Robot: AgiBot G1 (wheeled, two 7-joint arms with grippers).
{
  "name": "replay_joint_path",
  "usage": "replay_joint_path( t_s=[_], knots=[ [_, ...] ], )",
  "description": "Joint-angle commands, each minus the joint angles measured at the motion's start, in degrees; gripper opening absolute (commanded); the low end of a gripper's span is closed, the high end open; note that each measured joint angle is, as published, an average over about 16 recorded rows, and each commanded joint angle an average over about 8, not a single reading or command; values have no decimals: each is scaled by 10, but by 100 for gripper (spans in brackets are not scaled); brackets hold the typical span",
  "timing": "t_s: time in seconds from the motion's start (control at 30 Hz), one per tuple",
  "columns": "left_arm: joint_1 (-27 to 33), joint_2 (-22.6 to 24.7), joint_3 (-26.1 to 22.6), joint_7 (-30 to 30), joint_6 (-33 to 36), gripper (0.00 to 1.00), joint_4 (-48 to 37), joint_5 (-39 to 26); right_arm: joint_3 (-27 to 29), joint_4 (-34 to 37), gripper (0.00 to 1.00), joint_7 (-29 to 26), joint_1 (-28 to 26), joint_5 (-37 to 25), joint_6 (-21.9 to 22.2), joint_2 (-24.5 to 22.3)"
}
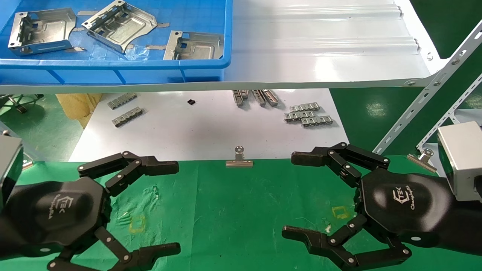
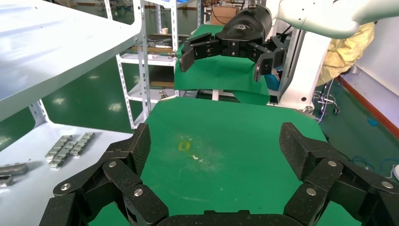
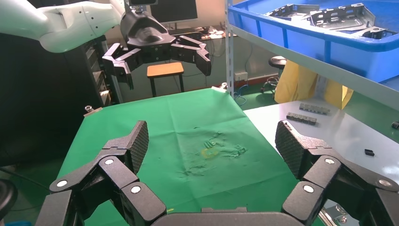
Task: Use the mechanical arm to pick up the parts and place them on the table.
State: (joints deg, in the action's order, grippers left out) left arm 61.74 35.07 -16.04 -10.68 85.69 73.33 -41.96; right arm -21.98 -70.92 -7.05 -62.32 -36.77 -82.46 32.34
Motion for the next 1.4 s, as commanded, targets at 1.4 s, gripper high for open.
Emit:
replay_joint_path(
  t_s=[1.4],
  knots=[
    [0, 0, 0, 0, 0, 100, 0, 0, 0, 0, 0, 0, 0, 0, 0, 0]
  ],
)
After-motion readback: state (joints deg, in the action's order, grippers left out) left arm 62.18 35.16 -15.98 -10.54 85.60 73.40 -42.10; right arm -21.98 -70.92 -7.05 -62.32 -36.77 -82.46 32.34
